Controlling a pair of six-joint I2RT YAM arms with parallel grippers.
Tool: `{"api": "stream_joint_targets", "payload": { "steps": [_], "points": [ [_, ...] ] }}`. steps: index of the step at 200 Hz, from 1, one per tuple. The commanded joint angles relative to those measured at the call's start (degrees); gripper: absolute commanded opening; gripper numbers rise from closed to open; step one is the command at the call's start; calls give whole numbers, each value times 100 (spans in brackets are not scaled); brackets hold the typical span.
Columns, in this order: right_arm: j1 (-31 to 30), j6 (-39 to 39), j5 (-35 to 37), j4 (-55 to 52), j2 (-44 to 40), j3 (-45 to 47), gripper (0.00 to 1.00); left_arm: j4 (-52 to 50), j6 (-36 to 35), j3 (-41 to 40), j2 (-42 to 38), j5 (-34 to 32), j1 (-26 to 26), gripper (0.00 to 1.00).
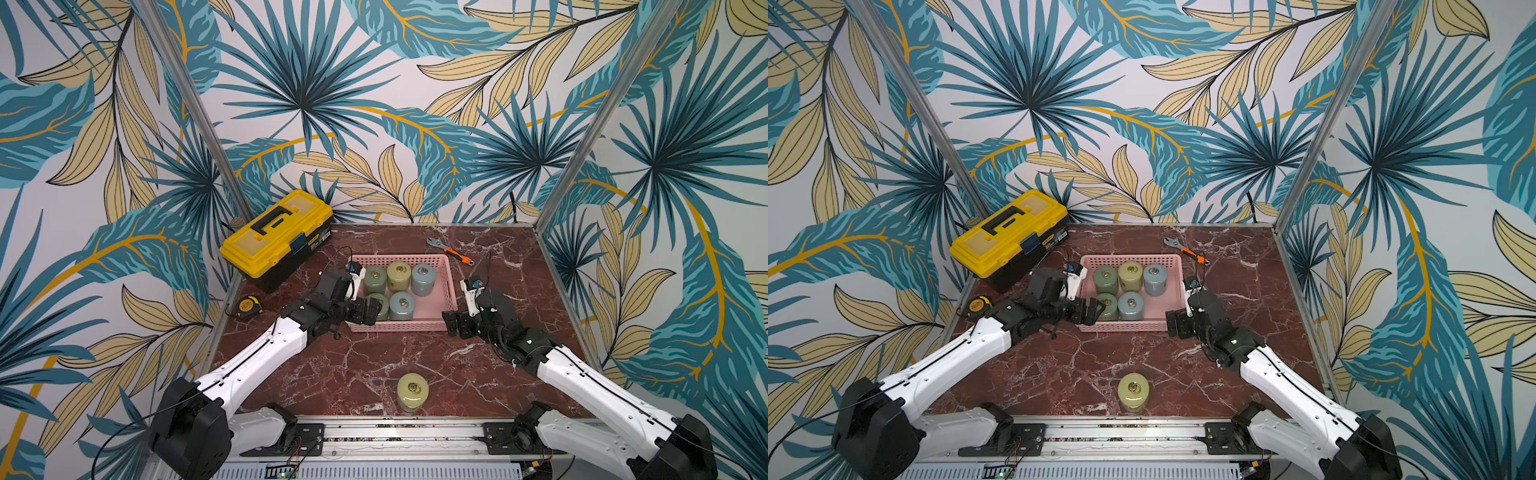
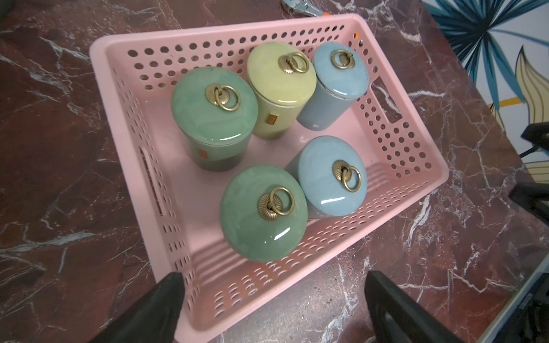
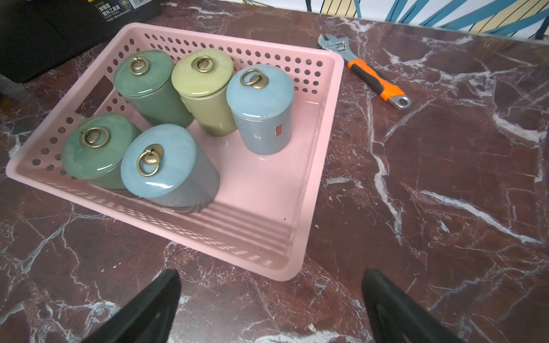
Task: Take the tea canister out of the basket
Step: Place the tea canister at the center of the board, then pick up the tea canister from the basket.
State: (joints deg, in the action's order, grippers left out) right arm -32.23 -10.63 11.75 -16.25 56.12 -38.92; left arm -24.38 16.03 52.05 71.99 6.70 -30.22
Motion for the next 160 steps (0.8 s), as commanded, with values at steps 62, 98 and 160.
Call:
{"api": "stream_joint_targets", "payload": {
  "steps": [62,98,160],
  "points": [
    [18,114,197,319,-75,262,99,-532,-387,924,958,-654,-322,100],
    [16,115,266,320,-75,282,99,-747,-478,1170,1325,-751,-336,100],
    [16,125,261,323,39,262,99,-693,-521,1341,1705,-781,-426,100]
  ]
}}
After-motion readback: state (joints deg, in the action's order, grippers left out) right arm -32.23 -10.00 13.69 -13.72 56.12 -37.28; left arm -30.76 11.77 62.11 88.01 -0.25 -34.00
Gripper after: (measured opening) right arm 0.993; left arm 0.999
